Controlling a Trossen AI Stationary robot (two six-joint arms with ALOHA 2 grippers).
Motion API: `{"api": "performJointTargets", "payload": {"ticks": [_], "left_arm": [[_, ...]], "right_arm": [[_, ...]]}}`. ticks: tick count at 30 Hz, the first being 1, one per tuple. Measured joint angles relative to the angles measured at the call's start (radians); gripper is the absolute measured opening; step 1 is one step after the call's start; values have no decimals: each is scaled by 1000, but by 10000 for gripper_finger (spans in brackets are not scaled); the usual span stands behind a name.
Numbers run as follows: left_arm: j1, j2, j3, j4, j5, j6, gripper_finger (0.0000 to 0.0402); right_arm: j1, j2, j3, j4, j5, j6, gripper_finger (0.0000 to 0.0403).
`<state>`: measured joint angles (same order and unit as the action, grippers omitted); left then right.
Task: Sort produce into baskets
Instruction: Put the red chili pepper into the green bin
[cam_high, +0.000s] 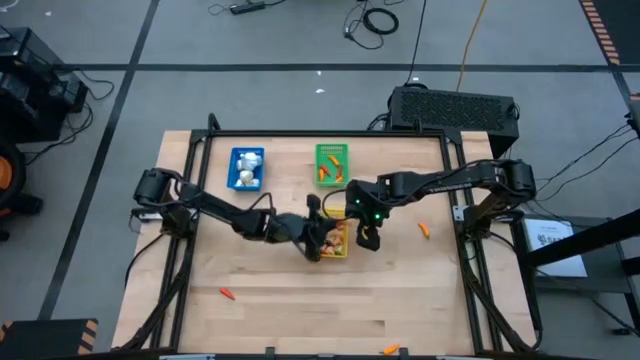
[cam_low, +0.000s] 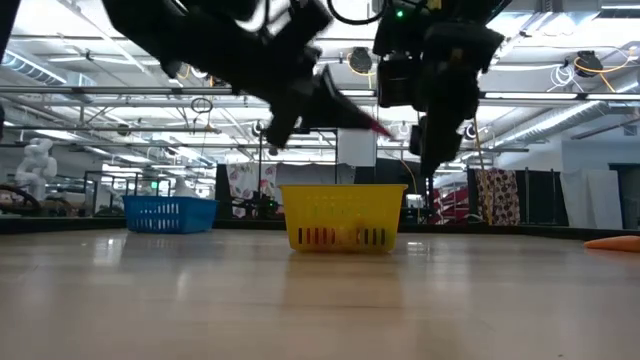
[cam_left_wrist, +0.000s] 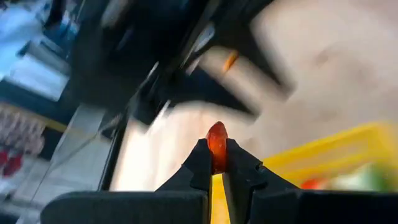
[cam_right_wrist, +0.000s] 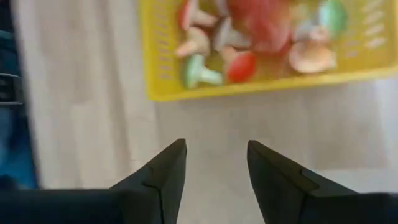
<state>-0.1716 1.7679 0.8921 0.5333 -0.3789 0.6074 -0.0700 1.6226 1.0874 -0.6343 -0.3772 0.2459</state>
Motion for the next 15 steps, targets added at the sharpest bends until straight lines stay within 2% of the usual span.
{"api": "performJointTargets", "payload": {"ticks": [7, 13, 15], "left_arm": [[145, 0, 6, -82, 5, -73, 20], [302, 1, 58, -218, 10, -144, 20], [358, 1, 92, -291, 54, -205, 20]], "right_arm": [[-2, -81, 0, -62, 231, -29, 166], [7, -241, 0, -101, 328, -16, 166], [21, -292, 0, -109, 370, 6, 166]]}}
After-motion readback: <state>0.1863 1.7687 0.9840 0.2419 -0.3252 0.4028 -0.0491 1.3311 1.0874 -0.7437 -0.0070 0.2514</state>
